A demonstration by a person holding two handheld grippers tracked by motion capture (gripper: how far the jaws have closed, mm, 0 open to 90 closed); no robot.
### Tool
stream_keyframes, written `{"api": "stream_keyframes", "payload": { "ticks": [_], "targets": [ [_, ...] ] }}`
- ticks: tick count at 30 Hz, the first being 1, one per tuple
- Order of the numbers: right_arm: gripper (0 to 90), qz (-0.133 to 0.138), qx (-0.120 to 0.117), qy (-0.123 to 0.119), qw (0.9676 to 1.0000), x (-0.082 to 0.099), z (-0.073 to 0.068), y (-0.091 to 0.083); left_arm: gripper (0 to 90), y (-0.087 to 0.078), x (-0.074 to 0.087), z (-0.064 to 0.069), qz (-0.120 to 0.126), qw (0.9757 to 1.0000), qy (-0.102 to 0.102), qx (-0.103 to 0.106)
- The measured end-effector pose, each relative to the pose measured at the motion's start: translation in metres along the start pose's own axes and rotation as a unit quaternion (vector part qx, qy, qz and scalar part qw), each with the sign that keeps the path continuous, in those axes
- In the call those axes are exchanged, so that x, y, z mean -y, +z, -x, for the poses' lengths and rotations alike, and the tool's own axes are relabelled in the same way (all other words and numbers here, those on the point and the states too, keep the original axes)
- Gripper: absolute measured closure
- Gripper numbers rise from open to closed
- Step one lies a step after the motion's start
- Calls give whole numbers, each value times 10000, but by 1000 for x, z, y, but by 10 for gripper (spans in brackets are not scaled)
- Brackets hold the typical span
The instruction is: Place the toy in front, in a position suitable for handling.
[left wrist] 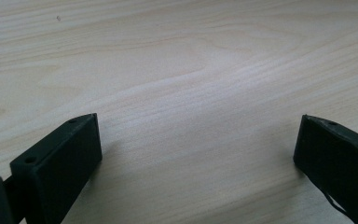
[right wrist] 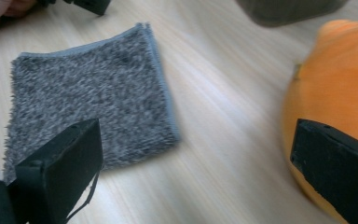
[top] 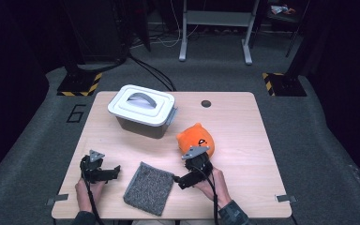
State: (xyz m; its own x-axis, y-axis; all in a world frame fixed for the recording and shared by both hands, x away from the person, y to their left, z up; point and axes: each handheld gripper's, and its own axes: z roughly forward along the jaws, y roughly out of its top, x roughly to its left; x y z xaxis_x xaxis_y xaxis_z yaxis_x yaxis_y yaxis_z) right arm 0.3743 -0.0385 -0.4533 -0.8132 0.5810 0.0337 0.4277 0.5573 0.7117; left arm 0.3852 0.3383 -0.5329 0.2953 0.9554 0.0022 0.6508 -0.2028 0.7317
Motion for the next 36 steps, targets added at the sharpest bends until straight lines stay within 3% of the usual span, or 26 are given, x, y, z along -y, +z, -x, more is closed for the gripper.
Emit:
{"api": "stream_keyframes", "payload": {
  "ticks": [10,15,20,28,36],
  "targets": [
    [0,-106,-438,-145,9989,3,-24,34,4,0,0,0,-8,10000,5,-3],
    [0,-108,-491,-270,9984,-1,-34,46,4,0,0,0,2,10000,-1,0],
    [6,-285,-619,-392,9969,-5,-47,66,4,0,0,0,1,10000,3,4],
    [61,-505,-585,-435,9961,-2,-54,91,5,0,0,0,-6,10000,4,0],
    [229,-479,-424,-496,9967,2,-50,88,6,0,0,0,-7,10000,-2,-1]
  ]
}}
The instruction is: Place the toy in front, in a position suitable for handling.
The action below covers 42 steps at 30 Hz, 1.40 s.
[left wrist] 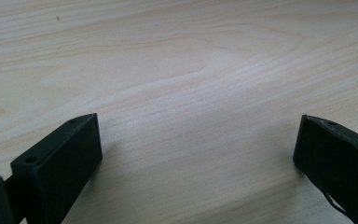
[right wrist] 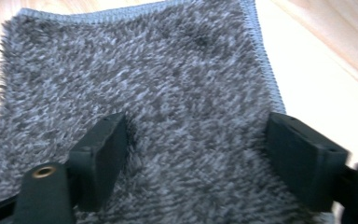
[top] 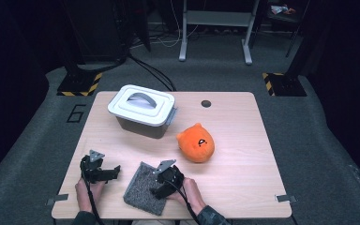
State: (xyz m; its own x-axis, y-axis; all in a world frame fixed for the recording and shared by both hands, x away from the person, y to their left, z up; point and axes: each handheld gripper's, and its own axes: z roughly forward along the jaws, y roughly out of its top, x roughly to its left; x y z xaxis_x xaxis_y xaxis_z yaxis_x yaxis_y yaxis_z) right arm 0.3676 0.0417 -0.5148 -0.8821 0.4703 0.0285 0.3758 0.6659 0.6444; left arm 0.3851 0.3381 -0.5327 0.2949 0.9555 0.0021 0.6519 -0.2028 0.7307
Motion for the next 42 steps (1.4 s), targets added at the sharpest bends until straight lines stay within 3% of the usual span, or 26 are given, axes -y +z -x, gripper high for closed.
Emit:
{"api": "stream_keyframes", "payload": {
  "ticks": [10,23,36,37,42],
  "targets": [
    [391,21,126,-8,9999,2,2,-3,6,0,0,0,0,10000,6,0],
    [727,22,176,79,9998,6,7,-10,6,0,0,0,0,10000,0,-1],
    [785,131,8,104,9999,9,11,-20,6,0,0,0,-1,10000,3,-3],
    [787,145,-6,212,9997,10,11,-25,6,0,0,0,2,10000,5,-1],
    [788,300,-22,157,9994,13,16,-36,6,0,0,0,-1,10000,3,-2]
  ]
}}
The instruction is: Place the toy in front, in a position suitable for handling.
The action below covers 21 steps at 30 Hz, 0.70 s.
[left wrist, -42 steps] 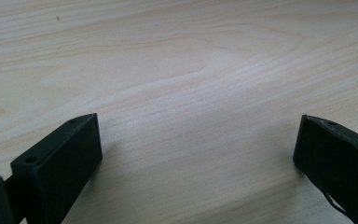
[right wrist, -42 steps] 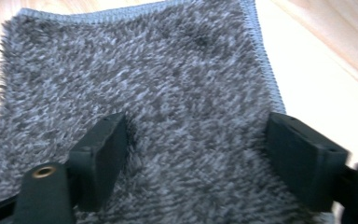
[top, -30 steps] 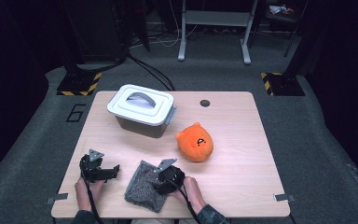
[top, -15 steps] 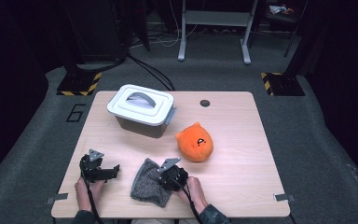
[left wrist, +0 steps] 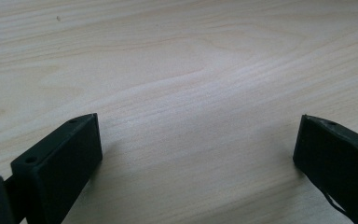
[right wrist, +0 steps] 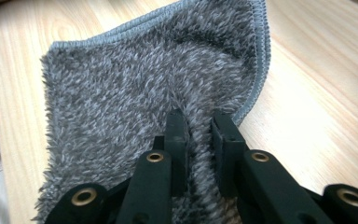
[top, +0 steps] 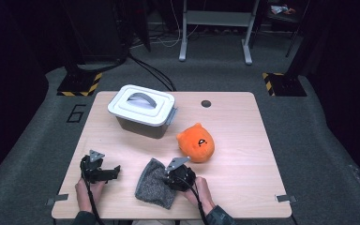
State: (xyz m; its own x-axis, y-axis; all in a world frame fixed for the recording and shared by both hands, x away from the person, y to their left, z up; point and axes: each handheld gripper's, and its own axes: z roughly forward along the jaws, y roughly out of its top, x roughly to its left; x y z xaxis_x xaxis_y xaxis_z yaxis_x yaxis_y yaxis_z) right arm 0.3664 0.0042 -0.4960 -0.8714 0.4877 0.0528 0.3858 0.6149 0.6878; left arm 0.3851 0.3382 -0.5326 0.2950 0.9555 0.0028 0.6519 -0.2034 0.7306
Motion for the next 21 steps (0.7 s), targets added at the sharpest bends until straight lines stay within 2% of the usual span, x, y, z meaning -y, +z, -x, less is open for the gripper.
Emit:
{"api": "stream_keyframes", "payload": {
  "ticks": [8,12,21],
  "targets": [
    [790,110,25,168,9998,6,4,-21,6,0,0,0,12,10000,-3,6],
    [790,123,39,115,9999,8,6,-27,6,0,0,0,3,10000,3,1],
    [790,64,141,186,9997,17,9,-44,6,0,0,0,11,10000,1,5]
  ]
}}
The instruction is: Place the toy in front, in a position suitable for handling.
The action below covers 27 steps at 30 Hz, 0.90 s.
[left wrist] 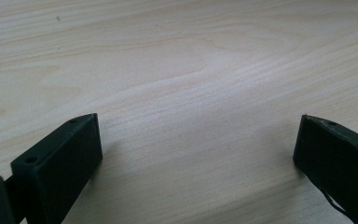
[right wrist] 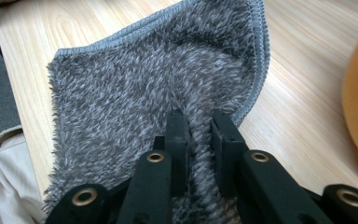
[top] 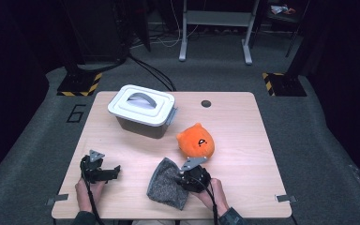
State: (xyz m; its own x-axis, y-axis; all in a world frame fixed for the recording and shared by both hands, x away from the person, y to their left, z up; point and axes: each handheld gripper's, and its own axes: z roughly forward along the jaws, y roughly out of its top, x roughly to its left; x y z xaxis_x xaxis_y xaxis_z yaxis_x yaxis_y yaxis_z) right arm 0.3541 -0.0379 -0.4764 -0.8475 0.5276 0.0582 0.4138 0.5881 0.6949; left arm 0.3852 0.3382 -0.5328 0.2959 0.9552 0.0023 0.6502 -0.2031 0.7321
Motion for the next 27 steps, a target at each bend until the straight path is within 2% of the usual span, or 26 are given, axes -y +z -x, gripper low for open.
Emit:
{"api": "stream_keyframes", "payload": {
  "ticks": [1,4,14,18,20,23,27],
  "targets": [
    [790,-13,5,-34,10000,1,1,-2,6,0,0,0,-7,10000,2,-4],
    [790,-22,54,80,10000,4,2,-7,6,0,0,0,1,10000,-3,0],
    [790,-100,211,227,9995,21,12,-22,6,0,0,0,2,10000,-2,0],
    [790,-175,252,216,9993,28,15,-27,6,0,0,0,2,10000,-3,1],
    [790,-183,305,296,9989,31,15,-29,6,0,0,0,2,10000,-2,0],
    [790,-213,320,254,9989,34,18,-32,6,0,0,0,3,10000,-4,0],
    [790,-218,422,314,9984,43,22,-39,6,0,0,0,2,10000,-1,-2]
  ]
}}
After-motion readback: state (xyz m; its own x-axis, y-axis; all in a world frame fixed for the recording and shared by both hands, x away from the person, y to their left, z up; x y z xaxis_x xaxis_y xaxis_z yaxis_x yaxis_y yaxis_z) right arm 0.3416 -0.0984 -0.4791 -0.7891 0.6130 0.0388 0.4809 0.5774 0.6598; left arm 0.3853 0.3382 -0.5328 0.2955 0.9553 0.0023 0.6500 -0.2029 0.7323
